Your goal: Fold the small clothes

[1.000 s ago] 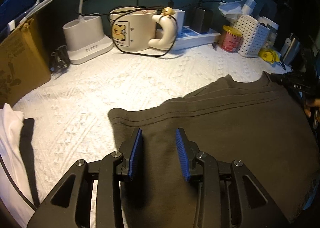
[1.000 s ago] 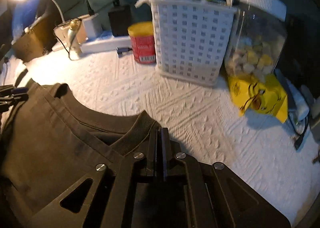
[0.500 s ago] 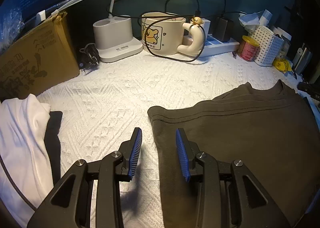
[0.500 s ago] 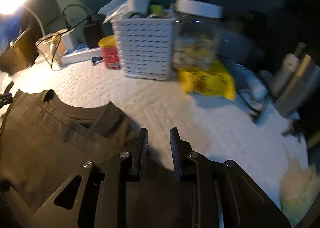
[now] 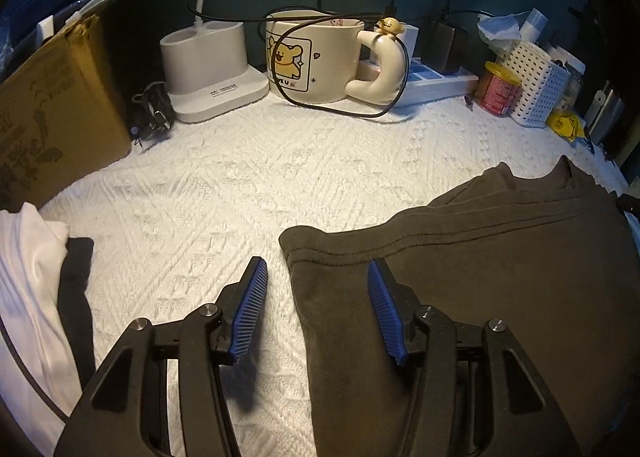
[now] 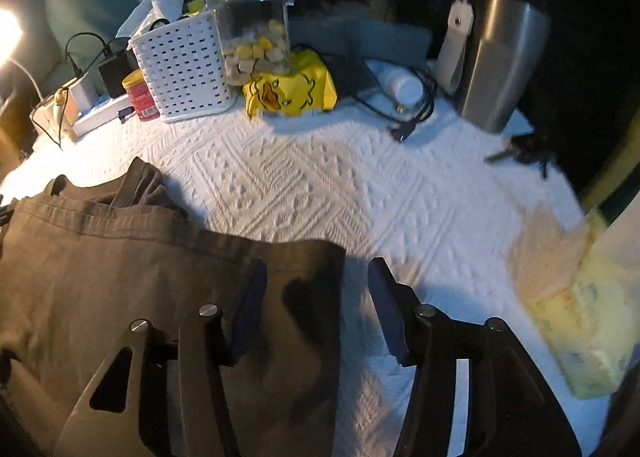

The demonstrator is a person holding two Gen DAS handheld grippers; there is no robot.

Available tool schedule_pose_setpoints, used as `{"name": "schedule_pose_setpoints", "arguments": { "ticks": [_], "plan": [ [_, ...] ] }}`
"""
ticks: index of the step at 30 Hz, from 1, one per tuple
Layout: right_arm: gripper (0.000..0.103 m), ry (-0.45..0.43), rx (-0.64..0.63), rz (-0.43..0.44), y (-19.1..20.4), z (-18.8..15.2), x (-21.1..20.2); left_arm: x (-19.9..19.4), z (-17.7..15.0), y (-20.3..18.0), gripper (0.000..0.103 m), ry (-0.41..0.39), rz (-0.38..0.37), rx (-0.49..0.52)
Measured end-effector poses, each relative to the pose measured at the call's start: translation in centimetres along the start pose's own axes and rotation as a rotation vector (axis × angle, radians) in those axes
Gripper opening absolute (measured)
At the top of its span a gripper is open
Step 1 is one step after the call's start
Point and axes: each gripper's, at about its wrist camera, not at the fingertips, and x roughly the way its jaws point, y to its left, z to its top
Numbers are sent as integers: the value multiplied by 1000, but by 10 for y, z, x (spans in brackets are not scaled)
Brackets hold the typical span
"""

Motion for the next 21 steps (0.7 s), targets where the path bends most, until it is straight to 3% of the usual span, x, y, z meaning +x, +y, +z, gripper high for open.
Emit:
{"name": "schedule_pose_setpoints", "arguments": {
  "ticks": [1,3,4,5,6,12,21],
  "plan": [
    [55,1,12,16,-1,-2,3,1,0,-2,50,-2,5,6],
    [55,-33,6,22,2,-3,3,1,-2,-7,34,-10,1,36],
    [52,-40,-8,15,5,-3,4,0,-3,-12,21,-12,-7,60],
    [20,-44,-21,9,8,-3,4,0,-4,-15,9,-16,-11,74],
    [7,-46,-25,21,9,-3,5,0,-5,-18,3,-19,-13,90],
    [7,-106,-48,-9,12,7,-8,-15,-1,-19,3,-96,41,86],
    [7,-233,-114,-54,20,41,-43,-41,23,-23,3,-210,61,90]
  ]
}}
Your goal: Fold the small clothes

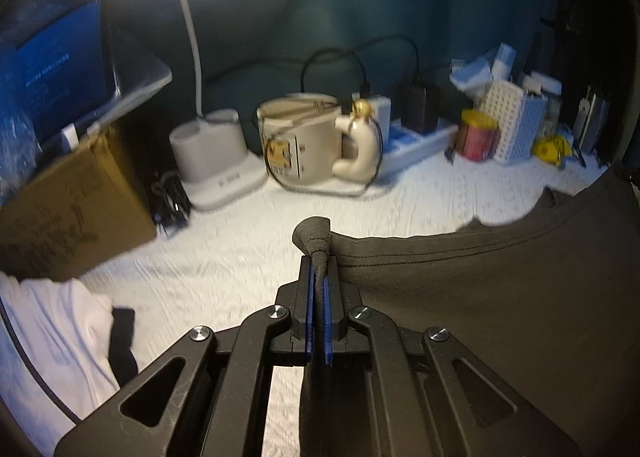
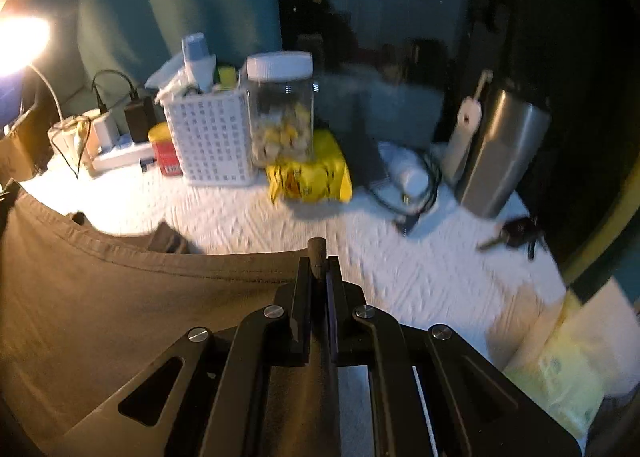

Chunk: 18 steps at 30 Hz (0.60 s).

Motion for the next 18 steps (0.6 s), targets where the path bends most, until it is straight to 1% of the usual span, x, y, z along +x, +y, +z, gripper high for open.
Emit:
{"name": "schedule_pose_setpoints", "arguments": {
  "ticks": [5,11,14,18],
  "plan": [
    [7,-24,-7,-1,-5,17,7,5,12,6,3,-21,19,-2],
    [7,17,1,21,-10,12,37,27,13,7,3,7,27,-8],
    [7,47,6,24,-10,3,55,43,8,5,3,39,37,-3],
    [7,93,17,26,-12,-9,76,60,1,3,3,106,46,3]
  ]
}}
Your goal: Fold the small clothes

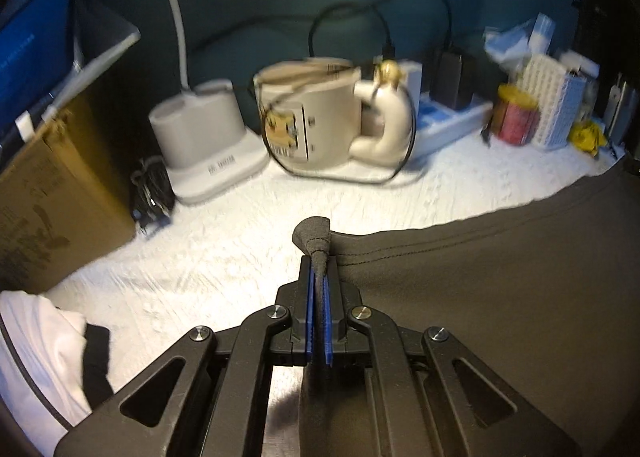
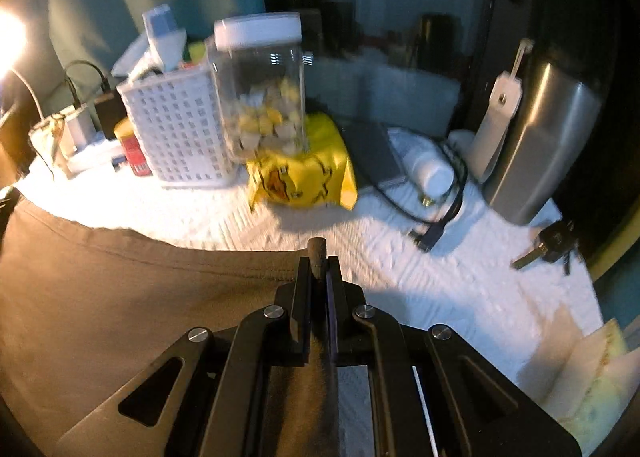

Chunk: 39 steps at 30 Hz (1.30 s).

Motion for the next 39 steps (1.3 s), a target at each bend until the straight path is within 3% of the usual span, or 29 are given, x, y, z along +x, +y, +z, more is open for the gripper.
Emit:
{"name": "schedule_pose_setpoints", "arguments": {
  "ticks": [9,11,14,17,24,27,39],
  "plan": [
    [10,74,46,3,-8,0,14,10,-5,5,6,74,-2,-35],
    [20,74,50,-17,-8,0,14,9,-5,7,16,83,12,-43],
    [25,74,60,-31,-9,-1,12,1,-7,10,31,79,87,-28],
    [25,76,57,-50,-7,-3,9,-14,-11,15,31,68,98,-45],
    [26,72,66,-75,-7,-11,-9,-36,-26,12,31,102,45,-53],
    [34,72,75,-91,-8,-17,-19,-43,-31,5,31,109,35,-29],
    [37,57,80,-100,5,-48,-70,-79,-44,-17,32,58,1,29]
  ]
}}
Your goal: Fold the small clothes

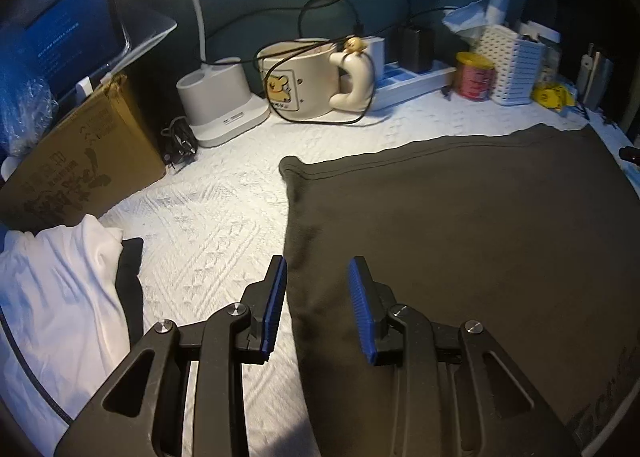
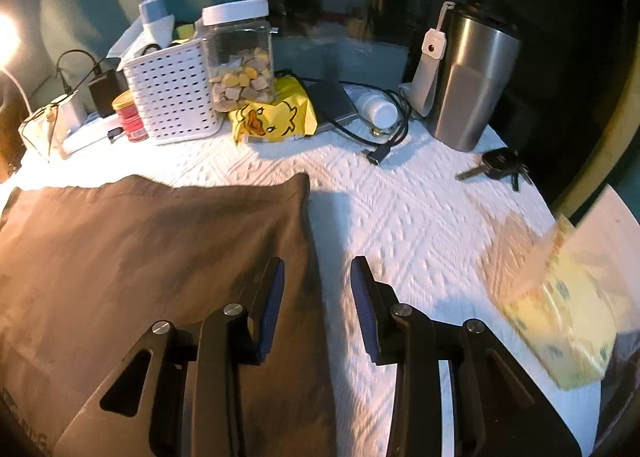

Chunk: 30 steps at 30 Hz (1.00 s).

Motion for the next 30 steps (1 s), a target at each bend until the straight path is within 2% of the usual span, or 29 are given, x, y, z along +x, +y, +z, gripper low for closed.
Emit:
{"name": "schedule_pose_setpoints", "arguments": {
  "ticks": [4,7,13,25,27,29,30],
  "plan": [
    [37,-1,13,13,4,-16,-16,-14,-10,-7,32,-15,-30,0],
    [37,6,43,64,4,-31,-27,-22,-20,-13,32,-31,-70,-3],
    [37,18,78,58,2,-62,-48,-42,-33,-22,32,-66,-104,-15],
    [37,23,174,72,-3,-136,-106,-61,-61,-54,34,-33,-219,-14],
    [42,25,181,71,-2,-145,-113,-67,-65,-58,38,-39,-228,-7],
    [50,29,191,88,0,-156,-121,-72,-69,-61,54,-53,-235,-7],
    [52,33,194,94,1,-160,-123,-75,-70,-62,57,-60,-235,-8]
  ]
}}
